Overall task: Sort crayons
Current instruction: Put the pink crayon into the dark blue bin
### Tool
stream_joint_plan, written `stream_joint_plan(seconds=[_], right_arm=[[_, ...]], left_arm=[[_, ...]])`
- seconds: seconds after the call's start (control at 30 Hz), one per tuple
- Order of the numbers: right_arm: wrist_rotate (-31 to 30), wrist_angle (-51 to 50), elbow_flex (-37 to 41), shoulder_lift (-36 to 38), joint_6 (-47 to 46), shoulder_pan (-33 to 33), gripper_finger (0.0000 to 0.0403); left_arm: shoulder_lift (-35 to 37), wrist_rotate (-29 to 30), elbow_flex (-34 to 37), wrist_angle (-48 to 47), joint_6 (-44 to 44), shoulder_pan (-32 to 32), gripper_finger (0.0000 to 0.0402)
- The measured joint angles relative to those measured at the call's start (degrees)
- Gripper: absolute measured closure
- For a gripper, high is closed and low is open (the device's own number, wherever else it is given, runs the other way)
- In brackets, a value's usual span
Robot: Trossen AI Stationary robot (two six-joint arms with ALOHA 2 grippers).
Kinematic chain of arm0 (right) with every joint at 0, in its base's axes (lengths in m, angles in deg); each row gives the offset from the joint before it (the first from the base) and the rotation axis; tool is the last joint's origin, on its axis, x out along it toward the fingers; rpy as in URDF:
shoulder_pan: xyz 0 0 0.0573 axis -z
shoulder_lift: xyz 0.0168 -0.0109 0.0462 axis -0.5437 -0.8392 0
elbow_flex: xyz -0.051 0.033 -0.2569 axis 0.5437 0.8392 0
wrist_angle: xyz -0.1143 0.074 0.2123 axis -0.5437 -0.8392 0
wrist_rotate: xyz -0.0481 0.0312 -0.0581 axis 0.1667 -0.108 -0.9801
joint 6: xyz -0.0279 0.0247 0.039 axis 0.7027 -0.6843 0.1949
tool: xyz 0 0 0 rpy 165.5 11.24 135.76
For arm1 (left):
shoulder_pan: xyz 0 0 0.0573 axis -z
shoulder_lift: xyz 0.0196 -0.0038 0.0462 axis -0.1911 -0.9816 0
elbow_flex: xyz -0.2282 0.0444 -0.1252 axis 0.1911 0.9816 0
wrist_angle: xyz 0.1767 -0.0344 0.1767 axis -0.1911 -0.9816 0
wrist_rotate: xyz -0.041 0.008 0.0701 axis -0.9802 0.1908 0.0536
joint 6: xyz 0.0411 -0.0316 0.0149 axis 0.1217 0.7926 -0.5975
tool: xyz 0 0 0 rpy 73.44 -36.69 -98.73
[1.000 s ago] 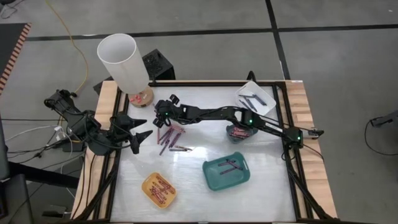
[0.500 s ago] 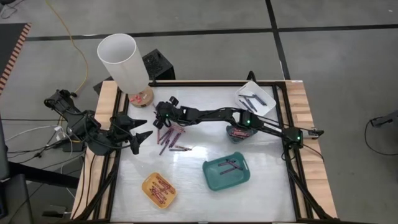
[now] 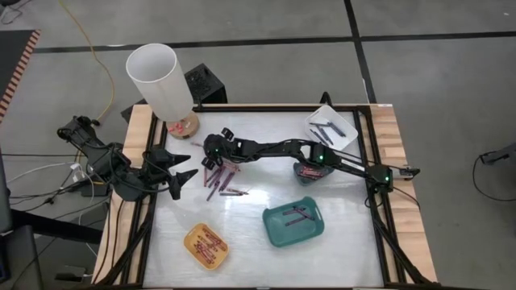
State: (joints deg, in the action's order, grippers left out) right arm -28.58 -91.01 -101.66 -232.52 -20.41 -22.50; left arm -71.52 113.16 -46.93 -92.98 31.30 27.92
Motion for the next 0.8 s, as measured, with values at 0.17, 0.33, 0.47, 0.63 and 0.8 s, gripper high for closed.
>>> stream_joint_plan(seconds=[0.17,0.33,0.47,0.63,0.8], right_arm=[[1.0,-2.5,-0.1,0.2,0.4,0.0,0.0313],[2.2,-3.2,-0.1,0.2,0.7,0.1,0.0393],[2.2,-3.9,-0.1,0.2,0.7,0.1,0.0395],[2.2,-4.6,-0.1,0.6,0.6,-0.1,0.0399],[2.8,-6.9,0.0,1.9,0.6,-0.3,0.04]], left_arm=[[0.0,0.2,0.0,0.0,0.0,0.0,0.0126],[0.0,0.3,0.0,0.0,0.0,0.0,0.0126],[0.0,0.3,0.0,-0.1,0.0,0.0,0.0126],[0.0,0.3,0.0,-0.3,0.1,0.0,0.0126],[0.0,0.3,0.0,-0.3,0.0,0.0,0.0126]])
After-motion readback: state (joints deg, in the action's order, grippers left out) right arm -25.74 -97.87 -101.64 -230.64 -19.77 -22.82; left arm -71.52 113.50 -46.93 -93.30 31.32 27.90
